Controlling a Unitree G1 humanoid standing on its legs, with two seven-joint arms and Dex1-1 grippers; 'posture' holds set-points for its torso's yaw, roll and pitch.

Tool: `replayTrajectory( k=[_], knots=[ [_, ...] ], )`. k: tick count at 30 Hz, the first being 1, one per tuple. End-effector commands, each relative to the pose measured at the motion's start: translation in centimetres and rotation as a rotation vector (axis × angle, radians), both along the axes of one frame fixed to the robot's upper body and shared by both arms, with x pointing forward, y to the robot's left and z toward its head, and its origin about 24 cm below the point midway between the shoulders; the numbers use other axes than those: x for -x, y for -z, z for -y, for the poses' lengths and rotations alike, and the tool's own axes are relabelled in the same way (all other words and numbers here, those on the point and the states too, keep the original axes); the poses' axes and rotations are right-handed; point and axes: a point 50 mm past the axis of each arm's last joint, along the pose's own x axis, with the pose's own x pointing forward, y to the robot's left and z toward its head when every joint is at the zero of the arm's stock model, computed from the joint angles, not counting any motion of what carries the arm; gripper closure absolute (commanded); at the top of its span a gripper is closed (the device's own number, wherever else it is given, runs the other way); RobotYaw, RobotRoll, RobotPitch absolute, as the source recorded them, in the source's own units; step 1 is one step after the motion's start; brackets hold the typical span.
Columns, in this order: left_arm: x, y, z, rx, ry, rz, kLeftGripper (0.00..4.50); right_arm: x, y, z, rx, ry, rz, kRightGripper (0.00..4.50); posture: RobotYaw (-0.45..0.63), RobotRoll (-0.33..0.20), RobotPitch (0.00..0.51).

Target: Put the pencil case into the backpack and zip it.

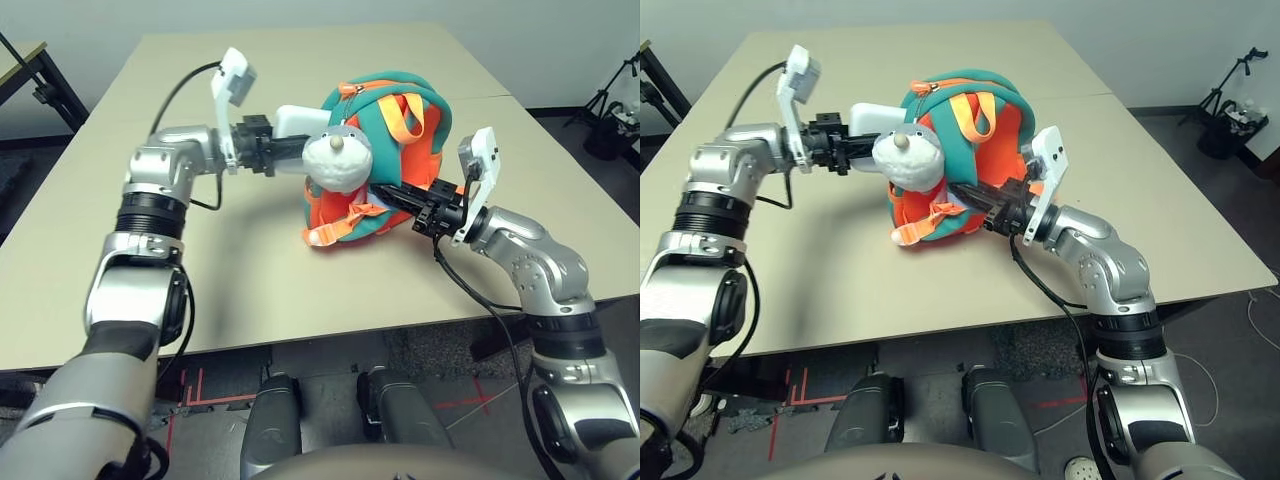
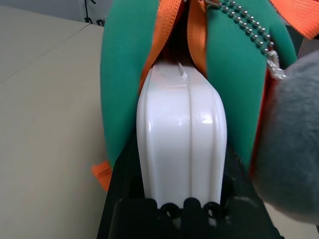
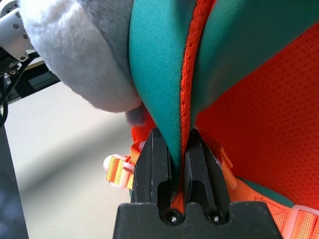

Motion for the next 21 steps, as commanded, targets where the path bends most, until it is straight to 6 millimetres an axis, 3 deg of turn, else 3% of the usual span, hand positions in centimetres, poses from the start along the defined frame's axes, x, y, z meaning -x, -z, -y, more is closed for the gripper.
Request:
replayTrajectory(
  k=[1, 5, 14, 21],
  knots=[
    [-0.3, -0.3, 1.3, 0.003, 0.031, 0.019, 3.23, 0.4, 0.1, -0.4, 0.003, -0.016, -0.01, 4.5, -0.11, 0.0, 0.068],
    [-0.3, 0.1, 1.7, -0.003, 0.034, 0.005, 3.23, 0.5, 0.2, -0.3, 0.003, -0.011, -0.011, 4.5, -0.11, 0.0, 0.068],
    [0.2, -0.9, 0.4, -0.02, 0.022, 0.024, 0.02, 0.4, 0.2, -0.4, 0.0, -0.009, -0.012, 4.5, -0.11, 0.0, 0.07],
    [2.4, -3.3, -2.4, -0.002, 0.012, 0.053, 0.02, 0.3, 0.3, -0.6, -0.002, -0.019, -0.015, 4.5, -0.1, 0.0, 0.072]
  ],
)
